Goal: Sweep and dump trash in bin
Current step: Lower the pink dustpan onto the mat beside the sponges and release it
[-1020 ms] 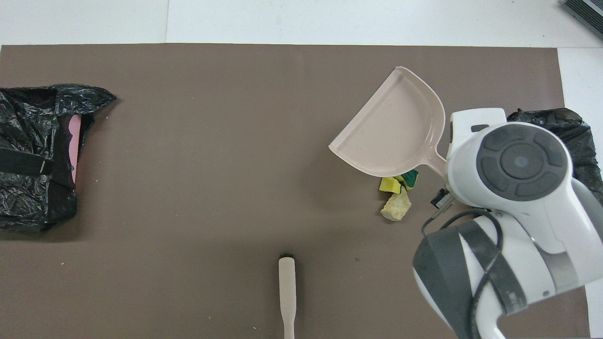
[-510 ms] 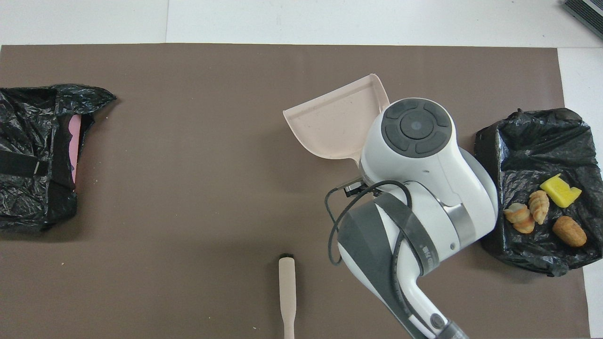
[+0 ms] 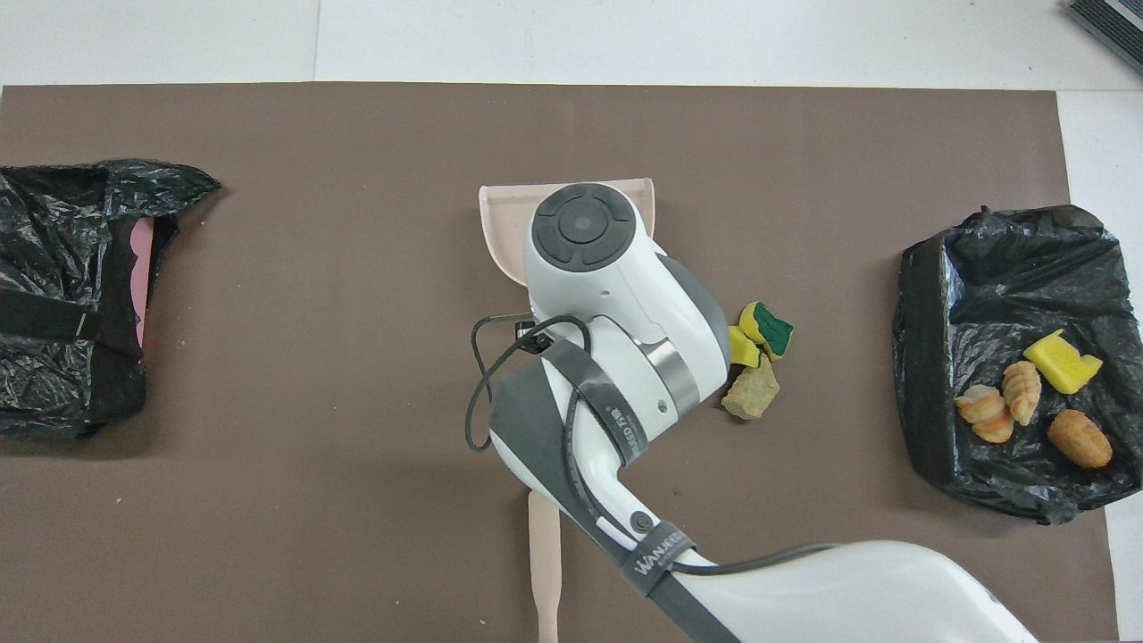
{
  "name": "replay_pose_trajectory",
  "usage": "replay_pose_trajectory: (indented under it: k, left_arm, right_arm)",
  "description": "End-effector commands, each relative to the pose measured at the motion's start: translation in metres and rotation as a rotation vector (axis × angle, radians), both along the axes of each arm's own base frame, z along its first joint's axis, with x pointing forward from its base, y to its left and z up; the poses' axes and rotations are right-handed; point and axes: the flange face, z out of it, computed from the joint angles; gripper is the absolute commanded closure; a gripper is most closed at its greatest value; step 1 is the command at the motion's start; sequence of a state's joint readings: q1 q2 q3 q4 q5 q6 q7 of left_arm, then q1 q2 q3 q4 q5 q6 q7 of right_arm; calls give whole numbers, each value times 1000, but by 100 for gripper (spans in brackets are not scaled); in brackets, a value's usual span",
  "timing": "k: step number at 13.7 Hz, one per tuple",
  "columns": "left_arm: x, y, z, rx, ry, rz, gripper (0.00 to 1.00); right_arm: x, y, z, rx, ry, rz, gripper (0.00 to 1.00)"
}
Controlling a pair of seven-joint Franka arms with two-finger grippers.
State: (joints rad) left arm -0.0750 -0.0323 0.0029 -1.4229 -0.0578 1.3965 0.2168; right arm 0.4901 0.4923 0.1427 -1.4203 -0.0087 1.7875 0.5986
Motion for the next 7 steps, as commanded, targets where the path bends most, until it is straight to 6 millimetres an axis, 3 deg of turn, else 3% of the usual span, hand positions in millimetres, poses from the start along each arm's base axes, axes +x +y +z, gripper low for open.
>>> replay_pose_trajectory:
  k: [1,3,5,7]
  left_arm:
    - [-2,3,5,17,-5,5,0]
    - [-2,5,5,54,-5,24,0]
    - [-2,5,6,61,-2,62,0]
    - [-5,3,5,63,8,76,0]
  right_arm:
    - [21,22,-12,4,-34,-22,100]
    - [23,27,-20,17,-52,-18,100]
    - [28,30,-44,17,-43,-20,100]
    - [27,30,-46,15,-35,-18,100]
